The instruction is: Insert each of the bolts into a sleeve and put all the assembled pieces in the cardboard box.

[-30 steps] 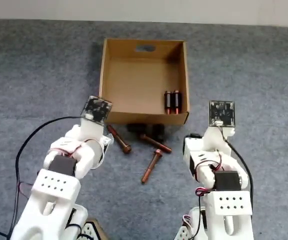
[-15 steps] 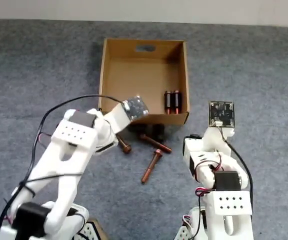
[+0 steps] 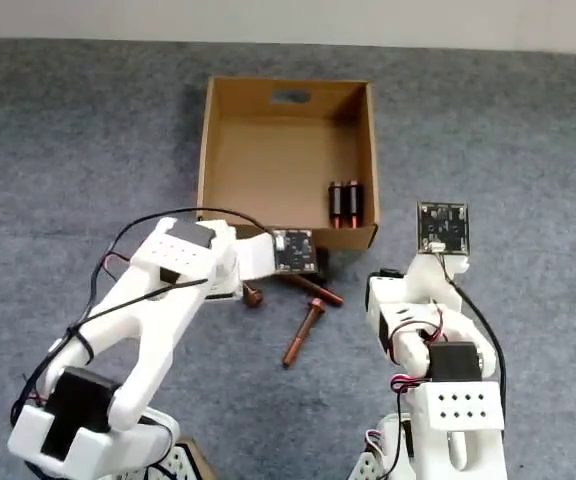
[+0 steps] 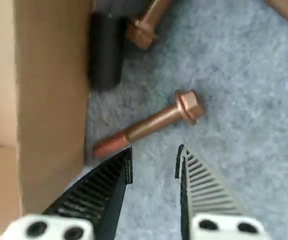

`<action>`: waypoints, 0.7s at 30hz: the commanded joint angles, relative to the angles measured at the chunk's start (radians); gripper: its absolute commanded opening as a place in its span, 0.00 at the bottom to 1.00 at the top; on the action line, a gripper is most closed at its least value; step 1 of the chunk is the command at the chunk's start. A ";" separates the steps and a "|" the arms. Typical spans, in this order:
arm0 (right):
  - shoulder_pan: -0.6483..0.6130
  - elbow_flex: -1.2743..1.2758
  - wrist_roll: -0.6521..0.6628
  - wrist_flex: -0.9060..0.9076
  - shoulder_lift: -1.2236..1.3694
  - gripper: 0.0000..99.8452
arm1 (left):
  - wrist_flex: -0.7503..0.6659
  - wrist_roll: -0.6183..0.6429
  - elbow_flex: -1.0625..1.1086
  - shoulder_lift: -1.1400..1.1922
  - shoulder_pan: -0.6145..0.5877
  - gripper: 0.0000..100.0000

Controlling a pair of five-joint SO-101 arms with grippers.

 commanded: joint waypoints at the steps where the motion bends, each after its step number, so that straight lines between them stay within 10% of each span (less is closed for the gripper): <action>1: 0.004 -0.007 -0.008 -0.018 -0.019 0.01 | -0.038 -0.008 -0.033 -0.002 0.053 0.16; 21: 0.004 -0.007 -0.011 -0.016 -0.019 0.01 | -0.041 -0.008 0.065 -0.002 0.122 0.16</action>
